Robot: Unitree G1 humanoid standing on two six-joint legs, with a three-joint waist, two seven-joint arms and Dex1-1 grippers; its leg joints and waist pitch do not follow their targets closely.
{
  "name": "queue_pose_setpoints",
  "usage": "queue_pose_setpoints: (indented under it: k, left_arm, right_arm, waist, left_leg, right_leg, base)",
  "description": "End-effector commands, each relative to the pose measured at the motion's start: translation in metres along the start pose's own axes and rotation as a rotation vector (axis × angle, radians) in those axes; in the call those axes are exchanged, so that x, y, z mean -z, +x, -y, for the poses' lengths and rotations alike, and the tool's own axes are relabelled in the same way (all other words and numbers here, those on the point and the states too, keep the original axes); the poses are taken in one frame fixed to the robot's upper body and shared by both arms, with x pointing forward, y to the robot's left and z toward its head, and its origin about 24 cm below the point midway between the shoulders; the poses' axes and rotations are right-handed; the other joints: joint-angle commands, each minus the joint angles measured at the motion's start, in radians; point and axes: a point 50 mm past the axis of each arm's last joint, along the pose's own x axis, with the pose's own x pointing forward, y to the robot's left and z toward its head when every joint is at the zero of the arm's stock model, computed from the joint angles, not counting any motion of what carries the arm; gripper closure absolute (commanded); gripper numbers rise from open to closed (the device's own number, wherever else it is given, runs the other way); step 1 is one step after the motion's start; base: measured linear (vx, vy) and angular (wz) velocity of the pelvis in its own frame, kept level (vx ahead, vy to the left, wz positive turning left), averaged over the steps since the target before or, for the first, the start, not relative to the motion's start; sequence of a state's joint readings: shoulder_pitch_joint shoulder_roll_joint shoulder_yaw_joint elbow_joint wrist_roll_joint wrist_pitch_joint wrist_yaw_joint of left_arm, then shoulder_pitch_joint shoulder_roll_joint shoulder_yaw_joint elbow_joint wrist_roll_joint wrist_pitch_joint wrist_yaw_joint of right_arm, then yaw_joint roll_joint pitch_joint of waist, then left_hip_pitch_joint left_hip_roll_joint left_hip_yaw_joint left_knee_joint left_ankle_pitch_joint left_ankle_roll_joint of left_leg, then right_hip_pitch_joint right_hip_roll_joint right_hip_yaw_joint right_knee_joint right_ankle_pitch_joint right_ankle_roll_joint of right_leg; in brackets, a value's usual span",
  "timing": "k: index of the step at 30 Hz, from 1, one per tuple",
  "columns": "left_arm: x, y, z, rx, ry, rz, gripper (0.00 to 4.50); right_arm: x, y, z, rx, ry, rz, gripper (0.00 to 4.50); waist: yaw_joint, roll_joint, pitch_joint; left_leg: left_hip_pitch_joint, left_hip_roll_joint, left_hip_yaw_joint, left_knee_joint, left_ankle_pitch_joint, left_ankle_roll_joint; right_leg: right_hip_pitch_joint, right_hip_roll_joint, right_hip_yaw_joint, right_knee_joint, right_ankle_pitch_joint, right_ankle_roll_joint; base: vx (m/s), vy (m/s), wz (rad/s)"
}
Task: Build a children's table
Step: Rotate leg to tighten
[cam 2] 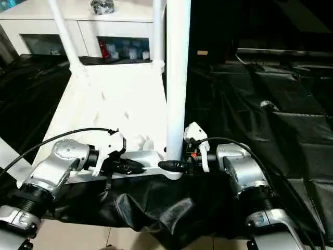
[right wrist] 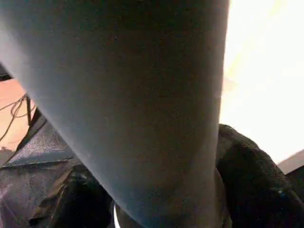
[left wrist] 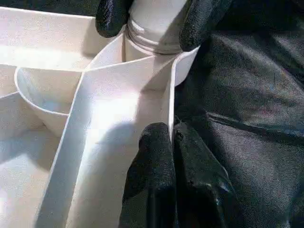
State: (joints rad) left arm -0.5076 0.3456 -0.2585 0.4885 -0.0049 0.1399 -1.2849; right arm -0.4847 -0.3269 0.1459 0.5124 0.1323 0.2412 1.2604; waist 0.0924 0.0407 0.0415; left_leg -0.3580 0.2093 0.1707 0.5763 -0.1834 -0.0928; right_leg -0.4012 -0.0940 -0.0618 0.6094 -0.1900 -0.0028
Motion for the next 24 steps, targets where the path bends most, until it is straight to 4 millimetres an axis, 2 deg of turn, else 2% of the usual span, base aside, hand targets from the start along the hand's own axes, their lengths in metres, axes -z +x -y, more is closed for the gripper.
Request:
queue_pose_setpoints:
  k: [1, 2, 3, 4, 5, 6, 8, 9, 11, 12, 15, 16, 18, 19, 22, 23, 24]
  left_arm:
    - [-0.022, 0.017, -0.008, -0.088, 0.029, 0.066, 4.5]
    - [-0.022, 0.017, -0.008, -0.088, 0.029, 0.066, 4.5]
    - [-0.023, 0.018, -0.009, -0.115, 0.022, 0.073, 4.5]
    - [-0.025, 0.02, -0.011, -0.144, 0.014, 0.082, 4.5]
    - [-0.027, 0.022, -0.012, -0.176, 0.008, 0.089, 4.5]
    - [-0.027, 0.022, -0.013, -0.179, 0.008, 0.09, 4.5]
    - [-0.031, 0.031, -0.015, -0.278, -0.014, 0.093, 4.5]
    - [-0.032, 0.034, -0.015, -0.301, -0.023, 0.094, 4.5]
    - [-0.035, 0.041, -0.012, -0.331, -0.041, 0.108, 4.5]
    - [-0.036, 0.043, -0.012, -0.339, -0.046, 0.113, 4.5]
    - [-0.04, 0.052, -0.007, -0.351, -0.056, 0.128, 4.5]
    - [-0.041, 0.053, -0.006, -0.345, -0.056, 0.132, 4.5]
    - [-0.042, 0.055, -0.004, -0.327, -0.05, 0.138, 4.5]
    - [-0.042, 0.054, -0.004, -0.316, -0.043, 0.135, 4.5]
    - [-0.041, 0.05, -0.004, -0.299, -0.033, 0.131, 4.5]
    - [-0.041, 0.048, -0.004, -0.285, -0.024, 0.13, 4.5]
    - [-0.04, 0.044, -0.003, -0.259, -0.015, 0.126, 4.5]
  right_arm:
    - [0.0, 0.044, -0.015, -0.055, 0.0, 0.052, 1.87]
    - [0.0, 0.044, -0.015, -0.055, 0.0, 0.052, 1.87]
    - [0.0, 0.048, -0.01, 0.023, -0.002, 0.066, 1.87]
    - [0.001, 0.052, -0.002, 0.142, 0.019, 0.077, 1.9]
    - [0.001, 0.055, 0.003, 0.219, 0.042, 0.08, 1.92]
    - [0.001, 0.055, 0.004, 0.222, 0.042, 0.08, 1.92]
    - [0.0, 0.064, 0.011, 0.372, 0.081, 0.097, 1.95]
    - [-0.001, 0.068, 0.013, 0.413, 0.099, 0.107, 1.96]
    - [0.0, 0.076, 0.014, 0.491, 0.138, 0.101, 1.96]
    - [0.0, 0.079, 0.014, 0.507, 0.139, 0.096, 1.96]
    - [-0.001, 0.091, 0.013, 0.58, 0.131, 0.082, 1.96]
    - [-0.001, 0.094, 0.011, 0.56, 0.128, 0.089, 1.4]
    - [-0.003, 0.098, 0.007, 0.51, 0.147, 0.115, 1.4]
    - [-0.004, 0.098, 0.007, 0.486, 0.135, 0.117, 1.2]
    - [-0.006, 0.095, 0.008, 0.476, 0.092, 0.109, 0.94]
    - [-0.007, 0.092, 0.009, 0.462, 0.073, 0.113, 0.94]
    - [-0.01, 0.089, 0.01, 0.435, 0.041, 0.121, 0.94]
  waist:
    - [-0.007, -0.008, -0.058]
    - [-0.01, -0.005, -0.055]
    - [-0.014, -0.006, -0.052]
    - [-0.019, -0.009, -0.049]
    - [-0.028, -0.008, -0.047]
    - [-0.031, -0.006, -0.048]
    - [-0.046, -0.005, -0.046]
    - [-0.051, 0.0, -0.046]
    - [-0.062, 0.002, -0.049]
    - [-0.063, 0.0, -0.051]
    - [-0.068, 0.003, -0.056]
    - [-0.067, 0.006, -0.058]
    - [-0.068, 0.005, -0.062]
    - [-0.068, 0.008, -0.063]
    - [-0.069, 0.009, -0.061]
    - [-0.07, 0.009, -0.059]
    - [-0.069, 0.014, -0.059]
  left_leg:
    - [0.003, 0.016, 0.007, -0.065, -0.223, 0.046]
    - [0.001, 0.016, 0.007, -0.066, -0.228, 0.04]
    - [0.0, 0.012, 0.004, -0.07, -0.251, 0.029]
    - [0.004, 0.012, 0.004, -0.073, -0.273, 0.015]
    - [0.003, 0.009, 0.0, -0.075, -0.289, 0.005]
    - [0.004, 0.01, -0.001, -0.075, -0.289, 0.0]
    - [0.004, 0.01, -0.002, -0.076, -0.302, -0.004]
    - [0.003, 0.008, -0.003, -0.076, -0.306, -0.006]
    - [0.001, 0.006, -0.003, -0.075, -0.299, -0.001]
    - [-0.001, 0.006, -0.002, -0.073, -0.289, 0.003]
    - [-0.008, 0.006, -0.001, -0.07, -0.236, 0.017]
    - [-0.006, 0.005, 0.0, -0.067, -0.225, 0.024]
    - [-0.007, 0.005, 0.002, -0.063, -0.198, 0.046]
    - [-0.007, 0.005, 0.003, -0.062, -0.183, 0.058]
    - [-0.006, 0.006, 0.004, -0.062, -0.193, 0.066]
    - [-0.005, 0.006, 0.004, -0.064, -0.218, 0.064]
    - [-0.004, 0.007, 0.002, -0.065, -0.226, 0.062]
  right_leg:
    - [0.051, -0.037, 0.033, -0.075, -0.185, -0.239]
    - [0.047, -0.04, 0.035, -0.075, -0.196, -0.238]
    - [0.05, -0.04, 0.031, -0.081, -0.258, -0.221]
    - [0.044, -0.043, 0.033, -0.088, -0.325, -0.202]
    - [0.047, -0.043, 0.031, -0.092, -0.384, -0.183]
    - [0.046, -0.044, 0.032, -0.092, -0.389, -0.18]
    - [0.043, -0.04, 0.032, -0.094, -0.384, -0.178]
    - [0.044, -0.04, 0.031, -0.094, -0.386, -0.177]
    - [0.046, -0.037, 0.03, -0.094, -0.361, -0.179]
    - [0.047, -0.037, 0.031, -0.094, -0.344, -0.181]
    - [0.051, -0.036, 0.031, -0.084, -0.245, -0.208]
    - [0.051, -0.034, 0.03, -0.082, -0.203, -0.218]
    - [0.056, -0.032, 0.03, -0.075, -0.128, -0.241]
    - [0.056, -0.031, 0.029, -0.073, -0.091, -0.254]
    - [0.057, -0.032, 0.028, -0.073, -0.086, -0.266]
    - [0.057, -0.033, 0.028, -0.076, -0.118, -0.265]
    - [0.058, -0.034, 0.028, -0.076, -0.129, -0.265]
  base:
    - [0.0, 0.0, 0.0]
    - [0.0, 0.0, 0.0]
    - [0.0, 0.0, 0.0]
    - [0.0, 0.0, 0.0]
    - [0.0, 0.0, 0.0]
    - [0.0, 0.0, 0.0]
    - [0.0, 0.0, 0.0]
    - [0.0, 0.0, 0.0]
    - [0.0, 0.0, 0.0]
    - [0.0, 0.0, 0.0]
    - [0.0, 0.0, 0.0]
    - [0.0, 0.0, 0.0]
    - [0.0, 0.0, 0.0]
    - [0.0, 0.0, 0.0]
    - [0.0, 0.0, 0.0]
    - [0.0, 0.0, 0.0]
    - [0.0, 0.0, 0.0]
